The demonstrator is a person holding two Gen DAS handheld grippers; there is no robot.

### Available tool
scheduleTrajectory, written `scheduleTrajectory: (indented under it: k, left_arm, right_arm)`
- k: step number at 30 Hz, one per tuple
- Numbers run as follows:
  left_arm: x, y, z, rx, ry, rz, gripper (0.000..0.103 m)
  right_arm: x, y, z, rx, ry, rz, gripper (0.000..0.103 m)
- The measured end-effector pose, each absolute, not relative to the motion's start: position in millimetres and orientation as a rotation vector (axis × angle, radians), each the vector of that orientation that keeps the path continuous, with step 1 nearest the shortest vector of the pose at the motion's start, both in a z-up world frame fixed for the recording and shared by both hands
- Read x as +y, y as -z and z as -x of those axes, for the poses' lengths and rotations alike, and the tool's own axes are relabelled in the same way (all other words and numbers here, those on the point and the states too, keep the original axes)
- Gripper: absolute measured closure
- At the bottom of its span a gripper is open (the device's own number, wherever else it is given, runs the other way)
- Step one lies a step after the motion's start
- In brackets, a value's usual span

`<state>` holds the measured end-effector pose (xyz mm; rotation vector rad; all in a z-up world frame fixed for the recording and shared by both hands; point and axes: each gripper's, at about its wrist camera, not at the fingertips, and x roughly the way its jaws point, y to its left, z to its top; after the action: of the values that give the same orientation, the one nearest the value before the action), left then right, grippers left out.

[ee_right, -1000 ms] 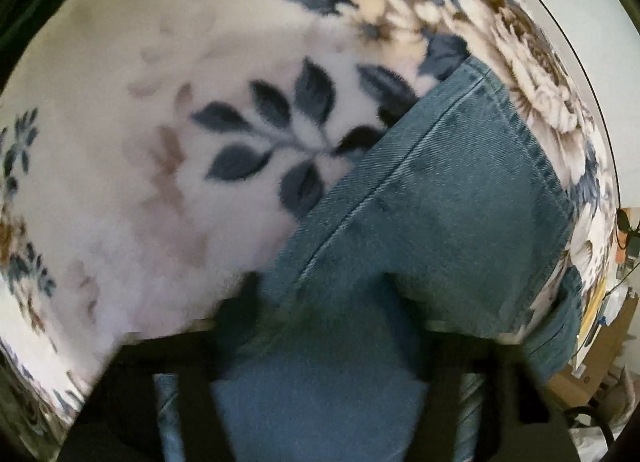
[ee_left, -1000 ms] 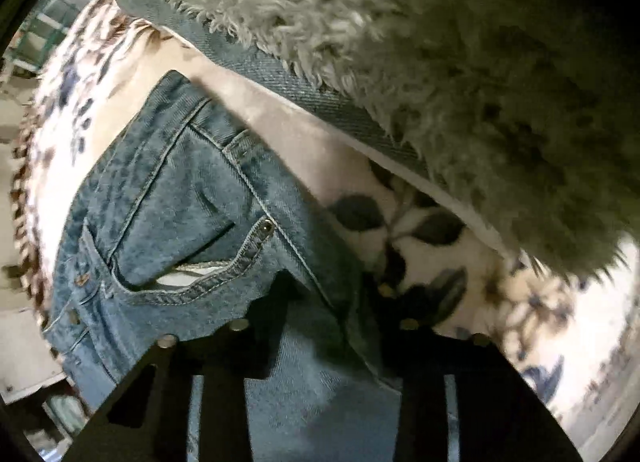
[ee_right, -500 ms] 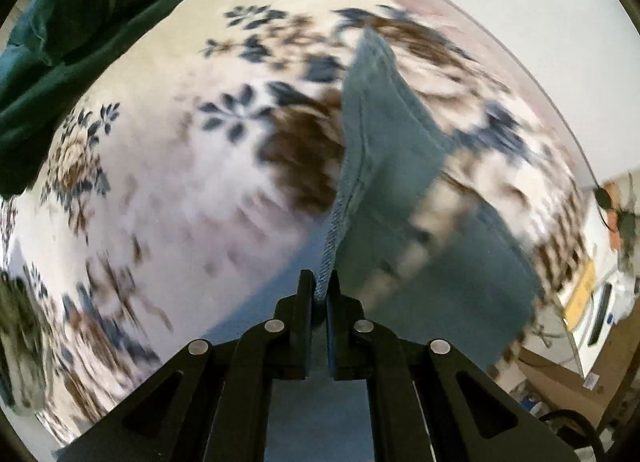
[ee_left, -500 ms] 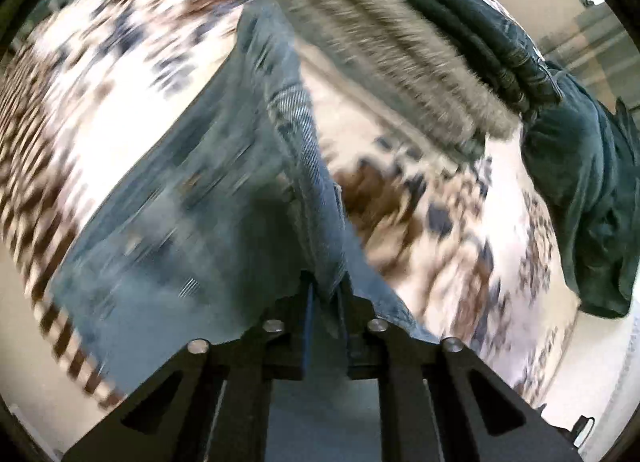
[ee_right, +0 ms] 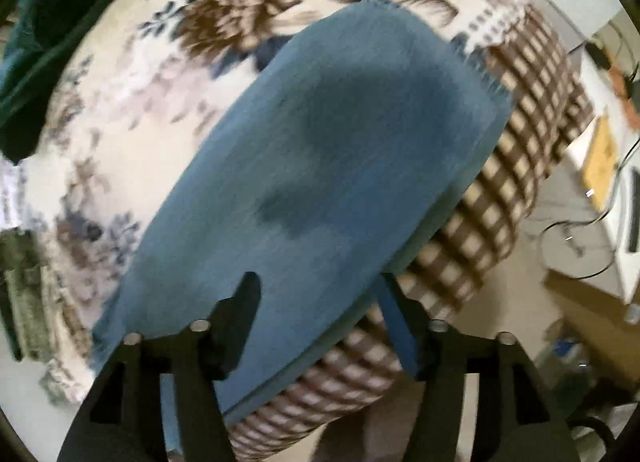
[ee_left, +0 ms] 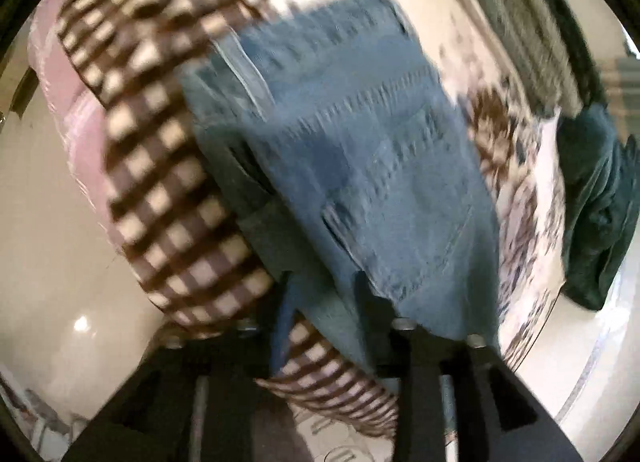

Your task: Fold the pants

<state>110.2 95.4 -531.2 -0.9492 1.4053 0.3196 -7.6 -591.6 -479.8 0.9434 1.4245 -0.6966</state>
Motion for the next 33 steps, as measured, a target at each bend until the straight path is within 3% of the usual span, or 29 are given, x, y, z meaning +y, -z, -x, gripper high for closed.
scheduleTrajectory:
  k: [2,9,11,12,13,15,22,25,26,28,33]
  left_arm:
    - [113,528,-112,1.345,-0.359,0.948,0.046]
    - [149,567,-136,1.308,-0.499,0.945,0.048]
    - [150,572,-136,1.282,-0.519,0.958,0.061]
    - [149,571,-135,1.268,-0.527,0.957,0.072]
    - [149,568,-131,1.251,-0.538,0.949,0.081]
    - [151,562,-124,1.223,-0.529,0.947,0.086]
    - [153,530,-113,1.193,-0.449,0.907,0.092]
    - [159,530,-107,1.21,-0.442,0.917,0.092]
    - [159,535,-108,1.221,-0.446,0.931,0.092]
    - [161,542,-106,1.231,-0.453,0.942,0.092]
    - [159,542,-107,1.229,-0.45,0.922,0.092]
  right_arm:
    - [-571,491,13,1.425,0.613,-1.023,0.039]
    - [-522,537,23,1.426,0.563,-1.166,0.04]
    - [-519,543,27,1.366,0.606,-1.164,0.068]
    - [-520,544,27,1.36,0.637,-1.147,0.102]
    - [-520,544,29,1.364,0.687,-1.113,0.103]
    - [-517,538,32,1.356,0.719,-1.061,0.103]
    - [-499,506,51,1.412,0.653,-0.934,0.103]
    - [-490,512,49,1.441,0.468,-1.043,0.1]
    - [-488,516,47,1.447,0.425,-1.085,0.098]
    - [-482,526,41,1.467,0.366,-1.14,0.069]
    - [-480,557,32,1.464,0.442,-1.233,0.064]
